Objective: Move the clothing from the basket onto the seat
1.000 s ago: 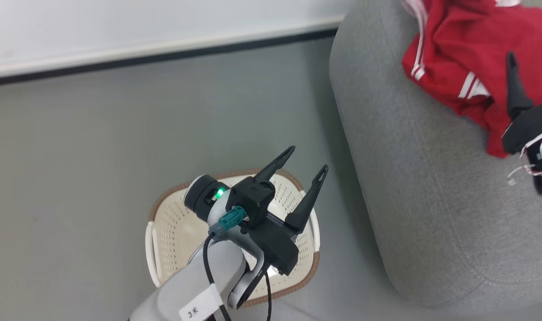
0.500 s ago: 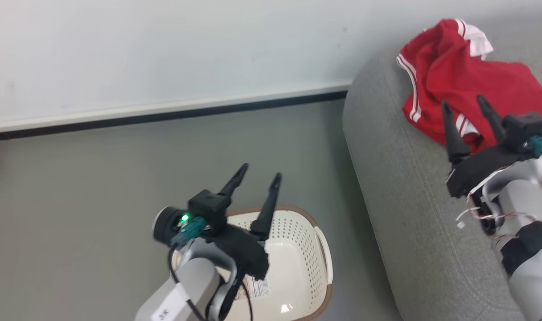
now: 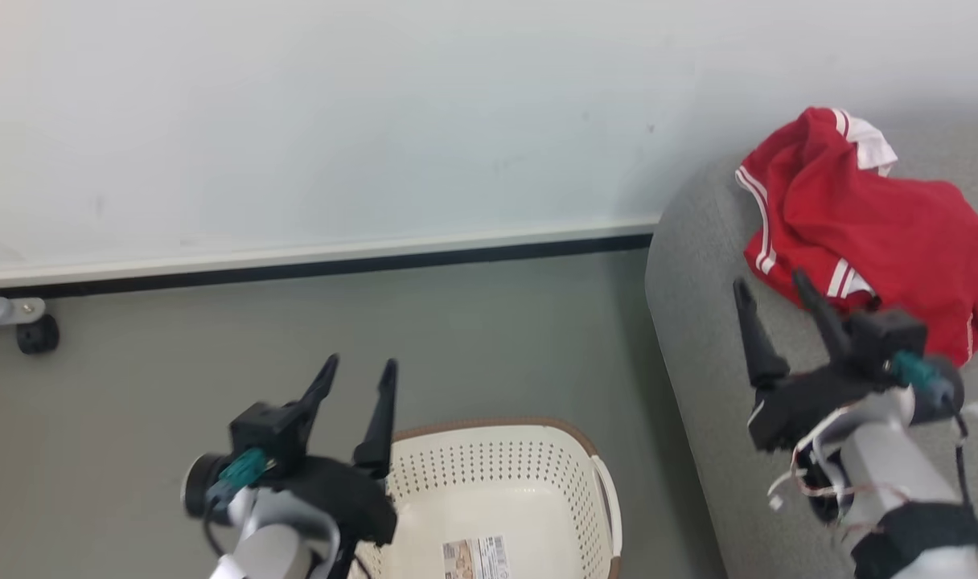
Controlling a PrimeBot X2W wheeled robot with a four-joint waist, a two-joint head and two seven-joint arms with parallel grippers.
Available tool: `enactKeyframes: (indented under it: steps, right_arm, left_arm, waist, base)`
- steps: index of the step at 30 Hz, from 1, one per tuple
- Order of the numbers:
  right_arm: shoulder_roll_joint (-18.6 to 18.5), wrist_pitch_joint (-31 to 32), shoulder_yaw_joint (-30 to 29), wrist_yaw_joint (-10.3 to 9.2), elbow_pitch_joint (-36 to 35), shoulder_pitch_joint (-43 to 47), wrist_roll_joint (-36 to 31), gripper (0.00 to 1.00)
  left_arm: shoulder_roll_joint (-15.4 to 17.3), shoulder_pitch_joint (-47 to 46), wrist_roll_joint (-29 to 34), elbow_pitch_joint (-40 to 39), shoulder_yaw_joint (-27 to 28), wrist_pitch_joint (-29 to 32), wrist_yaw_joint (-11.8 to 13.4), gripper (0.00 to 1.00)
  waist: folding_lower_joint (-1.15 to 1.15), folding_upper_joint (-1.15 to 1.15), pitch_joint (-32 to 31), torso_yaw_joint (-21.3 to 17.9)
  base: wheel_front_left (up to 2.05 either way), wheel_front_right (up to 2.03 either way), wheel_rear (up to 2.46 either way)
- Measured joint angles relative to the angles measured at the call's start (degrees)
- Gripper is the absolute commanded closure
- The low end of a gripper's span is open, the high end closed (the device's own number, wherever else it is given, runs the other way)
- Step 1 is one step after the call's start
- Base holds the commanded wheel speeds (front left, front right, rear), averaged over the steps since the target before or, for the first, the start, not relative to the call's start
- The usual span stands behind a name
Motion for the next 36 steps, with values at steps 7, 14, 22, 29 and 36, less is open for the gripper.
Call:
enactKeyframes:
  steps: [7, 14, 22, 29, 36]
  right_arm:
    - [2.01, -0.01, -0.26, -1.7, -5.45, 8.5, 0.55, 0.0]
    - [2.57, -0.01, -2.42, -3.97, -11.94, 17.5, 1.9, 0.0]
    - [2.57, -0.01, -3.37, -5.55, -19.07, 24.64, 1.9, 0.0]
    - [2.47, -0.01, -4.14, -6.55, -23.17, 27.78, 1.87, 0.0]
    - [2.32, -0.01, -4.35, -7.05, -25.49, 29.0, 1.79, 0.0]
  left_arm:
    - [2.65, 7.16, 0.01, -3.6, 5.56, 0.0, 0.44, 0.0]
    - [3.44, 14.09, 0.7, -7.13, 9.39, 0.0, 0.49, 0.0]
    - [3.05, 19.72, 2.96, -10.77, 14.25, 0.0, 0.49, 0.0]
    - [1.76, 23.03, 5.64, -13.28, 17.58, 0.0, 0.49, 0.0]
    - [0.86, 24.32, 8.15, -15.06, 19.02, 0.0, 0.49, 0.0]
  waist:
    - [0.0, 0.0, -2.81, 0.74]
    - [0.0, 0.0, -4.72, 1.17]
    - [0.0, 0.01, -5.91, 1.86]
    - [0.01, 0.01, -6.31, 2.24]
    - [0.01, 0.01, -6.54, 2.65]
  base:
    - [0.0, 0.0, 0.0]
    - [0.0, 0.0, 0.0]
    - [0.0, 0.0, 0.0]
    - [0.0, 0.0, 0.0]
    - [0.0, 0.0, 0.0]
